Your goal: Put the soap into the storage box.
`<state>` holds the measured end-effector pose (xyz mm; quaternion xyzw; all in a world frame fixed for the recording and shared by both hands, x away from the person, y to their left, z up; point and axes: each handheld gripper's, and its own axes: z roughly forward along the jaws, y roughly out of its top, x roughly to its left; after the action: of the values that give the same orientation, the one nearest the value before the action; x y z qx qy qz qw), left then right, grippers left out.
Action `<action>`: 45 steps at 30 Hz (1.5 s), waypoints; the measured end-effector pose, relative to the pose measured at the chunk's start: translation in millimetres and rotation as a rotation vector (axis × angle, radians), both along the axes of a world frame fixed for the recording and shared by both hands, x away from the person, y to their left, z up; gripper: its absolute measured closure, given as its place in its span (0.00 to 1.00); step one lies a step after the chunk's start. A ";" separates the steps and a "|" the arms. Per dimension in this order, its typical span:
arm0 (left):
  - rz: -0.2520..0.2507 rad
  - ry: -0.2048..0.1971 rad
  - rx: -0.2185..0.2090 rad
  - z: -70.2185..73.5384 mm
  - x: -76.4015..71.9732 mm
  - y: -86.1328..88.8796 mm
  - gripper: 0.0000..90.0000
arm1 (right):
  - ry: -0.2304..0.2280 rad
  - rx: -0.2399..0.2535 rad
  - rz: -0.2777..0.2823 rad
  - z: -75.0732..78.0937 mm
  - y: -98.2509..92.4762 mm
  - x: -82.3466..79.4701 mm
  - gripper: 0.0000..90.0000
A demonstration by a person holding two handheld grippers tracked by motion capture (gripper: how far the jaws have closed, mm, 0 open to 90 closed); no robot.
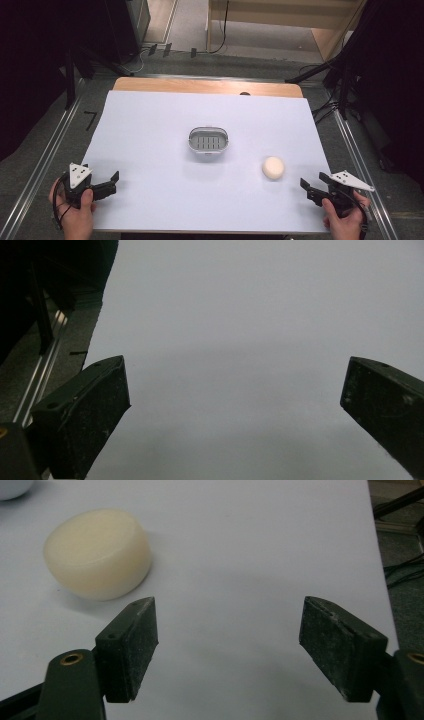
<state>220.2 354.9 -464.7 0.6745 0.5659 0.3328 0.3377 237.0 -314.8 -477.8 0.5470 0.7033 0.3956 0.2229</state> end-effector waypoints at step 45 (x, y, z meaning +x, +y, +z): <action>-0.006 0.004 0.014 -0.2 0.4 -1.4 0.00 | 0.158 -0.025 0.159 10.4 74.0 32.8 0.16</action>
<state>220.6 353.5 -464.9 0.6790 0.5623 0.3344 0.3330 269.8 -240.8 -467.4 0.5160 0.7648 0.3588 0.1415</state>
